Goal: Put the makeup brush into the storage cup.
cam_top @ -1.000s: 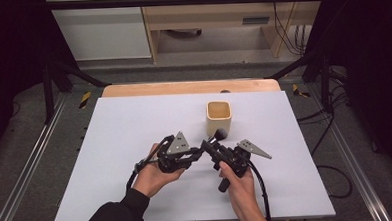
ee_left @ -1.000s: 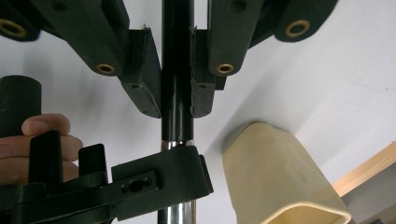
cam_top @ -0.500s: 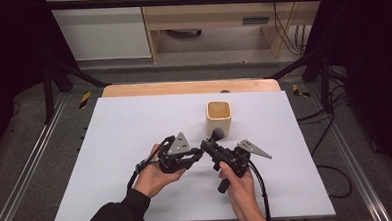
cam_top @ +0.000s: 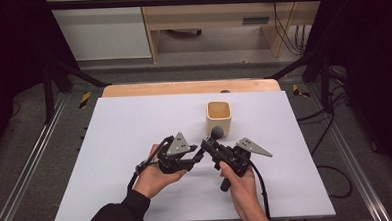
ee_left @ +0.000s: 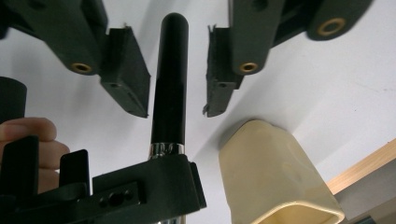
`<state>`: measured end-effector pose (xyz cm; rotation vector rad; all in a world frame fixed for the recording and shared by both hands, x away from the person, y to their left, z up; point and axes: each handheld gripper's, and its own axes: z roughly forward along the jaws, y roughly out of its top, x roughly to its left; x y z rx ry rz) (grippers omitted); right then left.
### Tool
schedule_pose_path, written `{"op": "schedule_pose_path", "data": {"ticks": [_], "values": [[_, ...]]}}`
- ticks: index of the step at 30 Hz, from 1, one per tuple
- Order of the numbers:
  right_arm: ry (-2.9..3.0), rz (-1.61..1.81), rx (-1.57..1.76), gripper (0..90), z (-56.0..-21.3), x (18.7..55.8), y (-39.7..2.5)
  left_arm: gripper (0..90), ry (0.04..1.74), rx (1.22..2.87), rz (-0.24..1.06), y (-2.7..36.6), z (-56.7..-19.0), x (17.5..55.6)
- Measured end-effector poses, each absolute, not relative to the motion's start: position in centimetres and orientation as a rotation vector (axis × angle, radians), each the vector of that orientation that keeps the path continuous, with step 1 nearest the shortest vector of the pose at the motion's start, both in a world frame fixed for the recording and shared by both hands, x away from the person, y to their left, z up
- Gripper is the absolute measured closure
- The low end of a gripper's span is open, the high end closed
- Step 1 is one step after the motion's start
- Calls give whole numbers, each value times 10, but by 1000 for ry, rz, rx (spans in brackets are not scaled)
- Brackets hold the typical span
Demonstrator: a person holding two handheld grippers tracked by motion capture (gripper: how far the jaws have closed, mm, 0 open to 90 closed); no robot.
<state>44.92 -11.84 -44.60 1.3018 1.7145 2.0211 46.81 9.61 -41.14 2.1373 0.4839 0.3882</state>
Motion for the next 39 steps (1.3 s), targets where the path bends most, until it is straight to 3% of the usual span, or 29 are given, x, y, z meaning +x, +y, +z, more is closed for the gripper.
{"op": "schedule_pose_path", "data": {"ticks": [19, 39], "values": [[1749, 1976, 1245, 705, -441, 450, -119, 368, 524, 2104, 408, 97, -413, 469], [1765, 1965, 1247, 705, -441, 451, -118, 233, 513, 2095, 391, 100, -417, 469]]}}
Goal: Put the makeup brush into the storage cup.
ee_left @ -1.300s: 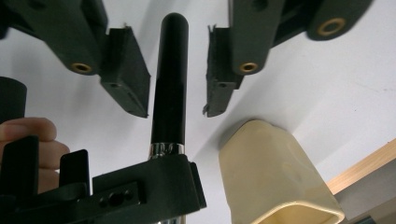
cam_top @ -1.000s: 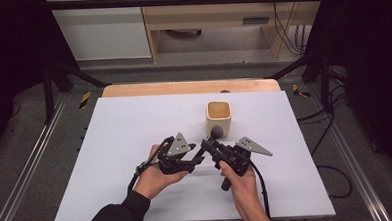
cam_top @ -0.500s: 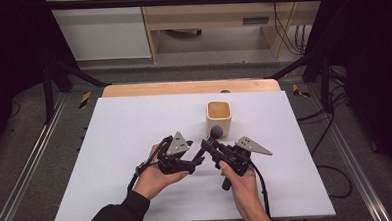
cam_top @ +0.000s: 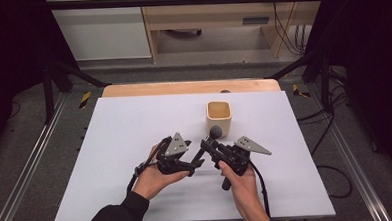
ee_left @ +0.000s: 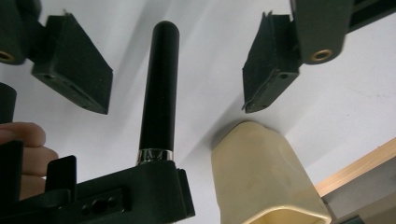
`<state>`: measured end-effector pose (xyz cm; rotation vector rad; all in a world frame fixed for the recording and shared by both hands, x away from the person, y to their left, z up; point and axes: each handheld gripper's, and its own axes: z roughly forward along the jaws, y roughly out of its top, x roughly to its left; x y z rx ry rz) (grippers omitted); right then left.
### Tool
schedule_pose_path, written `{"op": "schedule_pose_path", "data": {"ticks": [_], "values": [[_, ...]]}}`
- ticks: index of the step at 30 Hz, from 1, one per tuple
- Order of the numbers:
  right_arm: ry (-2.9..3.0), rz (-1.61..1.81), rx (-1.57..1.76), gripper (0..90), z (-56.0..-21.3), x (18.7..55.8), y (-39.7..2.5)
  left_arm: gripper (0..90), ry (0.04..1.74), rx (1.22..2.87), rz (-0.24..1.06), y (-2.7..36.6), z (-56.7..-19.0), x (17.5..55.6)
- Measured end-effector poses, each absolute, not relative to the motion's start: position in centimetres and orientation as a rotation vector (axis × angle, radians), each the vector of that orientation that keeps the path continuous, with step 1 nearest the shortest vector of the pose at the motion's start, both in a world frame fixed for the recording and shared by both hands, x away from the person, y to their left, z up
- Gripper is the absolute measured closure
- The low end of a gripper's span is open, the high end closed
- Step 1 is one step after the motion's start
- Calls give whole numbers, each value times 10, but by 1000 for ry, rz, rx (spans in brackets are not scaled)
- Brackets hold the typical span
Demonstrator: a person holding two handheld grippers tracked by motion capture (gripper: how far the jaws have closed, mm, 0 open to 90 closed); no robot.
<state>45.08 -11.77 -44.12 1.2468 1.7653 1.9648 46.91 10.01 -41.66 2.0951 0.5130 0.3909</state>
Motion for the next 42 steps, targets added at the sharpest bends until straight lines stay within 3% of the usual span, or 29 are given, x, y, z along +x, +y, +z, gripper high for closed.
{"op": "schedule_pose_path", "data": {"ticks": [42], "values": [[1822, 1864, 1173, 705, -437, 452, -119, 100, 549, 2040, 410, 111, -420, 468]]}}
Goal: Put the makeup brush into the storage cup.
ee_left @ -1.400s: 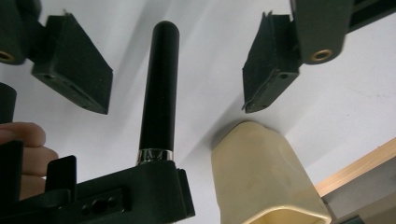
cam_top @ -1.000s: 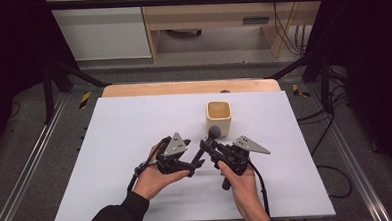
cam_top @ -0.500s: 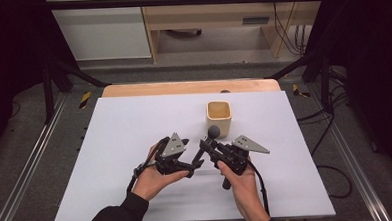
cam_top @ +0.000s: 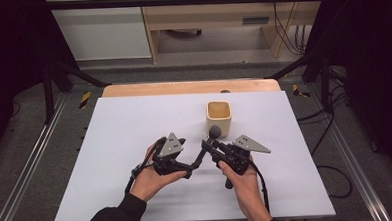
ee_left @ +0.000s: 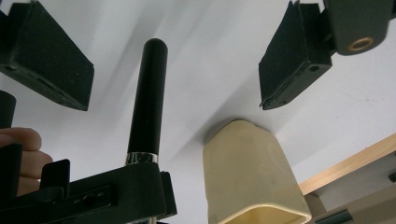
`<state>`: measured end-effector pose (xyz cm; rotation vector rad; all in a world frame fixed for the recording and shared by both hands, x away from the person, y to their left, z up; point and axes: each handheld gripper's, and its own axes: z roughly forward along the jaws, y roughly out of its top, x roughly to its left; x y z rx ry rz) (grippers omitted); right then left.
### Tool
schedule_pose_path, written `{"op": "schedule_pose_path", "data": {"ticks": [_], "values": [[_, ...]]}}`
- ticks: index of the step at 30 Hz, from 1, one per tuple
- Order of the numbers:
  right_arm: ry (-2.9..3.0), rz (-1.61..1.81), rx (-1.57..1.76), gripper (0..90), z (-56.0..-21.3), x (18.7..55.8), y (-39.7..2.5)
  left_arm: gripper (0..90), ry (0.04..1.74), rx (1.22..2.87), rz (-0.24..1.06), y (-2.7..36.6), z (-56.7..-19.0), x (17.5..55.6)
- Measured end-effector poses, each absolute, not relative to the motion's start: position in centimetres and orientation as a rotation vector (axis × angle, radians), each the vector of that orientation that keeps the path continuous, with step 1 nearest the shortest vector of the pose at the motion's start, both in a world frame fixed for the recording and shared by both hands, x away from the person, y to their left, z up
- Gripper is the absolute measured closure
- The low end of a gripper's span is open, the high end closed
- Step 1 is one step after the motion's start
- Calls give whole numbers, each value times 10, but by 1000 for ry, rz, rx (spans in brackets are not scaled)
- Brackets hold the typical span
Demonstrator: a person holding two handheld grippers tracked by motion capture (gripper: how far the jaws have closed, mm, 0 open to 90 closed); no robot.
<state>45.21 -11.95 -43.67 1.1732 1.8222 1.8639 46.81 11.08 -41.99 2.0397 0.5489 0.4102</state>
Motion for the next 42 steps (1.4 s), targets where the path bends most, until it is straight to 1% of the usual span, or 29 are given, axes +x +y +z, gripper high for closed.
{"op": "schedule_pose_path", "data": {"ticks": [16, 42], "values": [[1834, 1836, 1162, 705, -436, 452, -124, 87, 560, 2031, 411, 118, -421, 467], [1900, 1733, 1103, 705, -434, 453, -130, 74, 593, 1990, 432, 144, -423, 465]]}}
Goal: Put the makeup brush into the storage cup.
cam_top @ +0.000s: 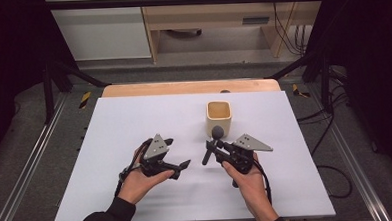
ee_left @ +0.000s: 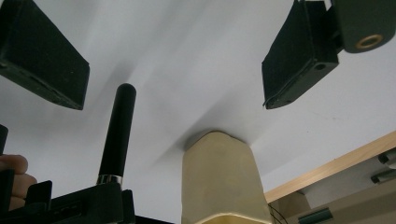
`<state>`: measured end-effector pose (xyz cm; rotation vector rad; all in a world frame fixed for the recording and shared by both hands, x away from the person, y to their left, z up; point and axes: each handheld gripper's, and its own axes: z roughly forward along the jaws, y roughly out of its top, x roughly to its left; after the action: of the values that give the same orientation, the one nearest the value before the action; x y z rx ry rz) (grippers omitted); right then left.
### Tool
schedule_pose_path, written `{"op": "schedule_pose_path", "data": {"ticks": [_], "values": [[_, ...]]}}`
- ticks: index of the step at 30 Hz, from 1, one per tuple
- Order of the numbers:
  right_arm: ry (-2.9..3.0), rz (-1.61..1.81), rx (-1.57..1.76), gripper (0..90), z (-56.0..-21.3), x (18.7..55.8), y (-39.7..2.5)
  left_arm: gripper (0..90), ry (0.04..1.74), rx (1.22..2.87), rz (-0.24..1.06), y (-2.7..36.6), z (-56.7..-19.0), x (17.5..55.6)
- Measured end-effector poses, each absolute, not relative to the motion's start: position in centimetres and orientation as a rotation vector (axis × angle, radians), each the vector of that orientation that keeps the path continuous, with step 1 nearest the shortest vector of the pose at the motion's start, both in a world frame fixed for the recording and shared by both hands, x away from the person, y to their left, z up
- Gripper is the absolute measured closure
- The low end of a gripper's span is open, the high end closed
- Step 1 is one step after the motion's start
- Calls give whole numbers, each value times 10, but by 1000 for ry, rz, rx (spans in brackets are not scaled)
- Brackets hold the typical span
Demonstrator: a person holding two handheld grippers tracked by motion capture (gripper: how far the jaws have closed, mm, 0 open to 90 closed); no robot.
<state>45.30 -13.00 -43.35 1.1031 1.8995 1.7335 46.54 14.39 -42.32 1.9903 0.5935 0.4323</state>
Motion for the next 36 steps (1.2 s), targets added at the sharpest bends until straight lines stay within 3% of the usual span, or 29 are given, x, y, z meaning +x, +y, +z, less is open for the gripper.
{"op": "schedule_pose_path", "data": {"ticks": [36], "values": [[1934, 1650, 1074, 705, -428, 455, -148, 54, 639, 1894, 479, 177, -426, 463]]}}
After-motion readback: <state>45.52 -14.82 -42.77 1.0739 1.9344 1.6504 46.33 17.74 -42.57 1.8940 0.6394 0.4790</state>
